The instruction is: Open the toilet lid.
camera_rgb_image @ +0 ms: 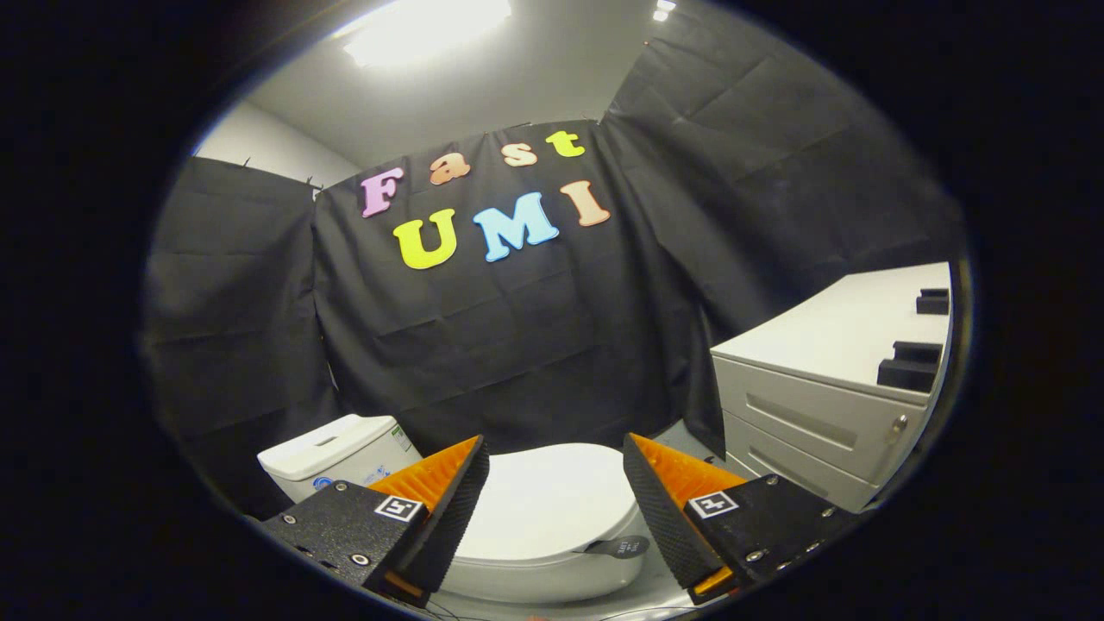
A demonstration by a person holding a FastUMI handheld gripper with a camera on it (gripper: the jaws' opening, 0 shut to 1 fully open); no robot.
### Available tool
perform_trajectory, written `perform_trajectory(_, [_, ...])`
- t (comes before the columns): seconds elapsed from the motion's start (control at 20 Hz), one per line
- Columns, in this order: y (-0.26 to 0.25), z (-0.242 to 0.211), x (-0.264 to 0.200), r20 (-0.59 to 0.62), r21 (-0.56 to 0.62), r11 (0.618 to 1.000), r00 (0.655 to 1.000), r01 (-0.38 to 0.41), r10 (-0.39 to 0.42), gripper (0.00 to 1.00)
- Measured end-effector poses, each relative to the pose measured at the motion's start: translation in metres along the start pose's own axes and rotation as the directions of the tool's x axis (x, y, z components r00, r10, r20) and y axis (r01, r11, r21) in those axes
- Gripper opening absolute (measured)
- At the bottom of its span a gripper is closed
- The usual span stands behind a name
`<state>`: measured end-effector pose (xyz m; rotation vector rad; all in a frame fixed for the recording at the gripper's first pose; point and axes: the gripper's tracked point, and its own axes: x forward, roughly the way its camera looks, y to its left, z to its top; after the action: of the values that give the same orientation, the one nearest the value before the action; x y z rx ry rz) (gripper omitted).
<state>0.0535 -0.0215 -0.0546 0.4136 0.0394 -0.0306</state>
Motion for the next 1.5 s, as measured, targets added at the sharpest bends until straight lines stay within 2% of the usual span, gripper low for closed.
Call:
perform_trajectory(0.2, [-0.017, -0.027, 0.016, -0.046, 0.104, 0.994, 0.999, 0.021, -0.017, 0.96])
perform_trajectory(0.55, [-0.044, -0.086, 0.033, -0.143, 0.262, 0.961, 0.988, 0.089, -0.052, 0.96])
perform_trajectory(0.7, [-0.050, -0.106, 0.034, -0.175, 0.331, 0.938, 0.983, 0.106, -0.049, 0.96])
perform_trajectory(0.9, [-0.073, -0.136, 0.035, -0.236, 0.362, 0.908, 0.963, 0.211, -0.129, 0.95])
perform_trajectory(1.1, [-0.082, -0.159, 0.036, -0.282, 0.438, 0.863, 0.950, 0.254, -0.136, 0.93])
perform_trajectory(1.25, [-0.086, -0.179, 0.044, -0.322, 0.514, 0.808, 0.938, 0.287, -0.128, 0.84])
perform_trajectory(1.4, [-0.082, -0.189, 0.051, -0.341, 0.558, 0.782, 0.936, 0.277, -0.088, 0.72])
perform_trajectory(1.45, [-0.079, -0.196, 0.054, -0.357, 0.546, 0.790, 0.931, 0.278, -0.081, 0.59])
perform_trajectory(1.5, [-0.077, -0.202, 0.057, -0.369, 0.534, 0.800, 0.927, 0.274, -0.071, 0.52])
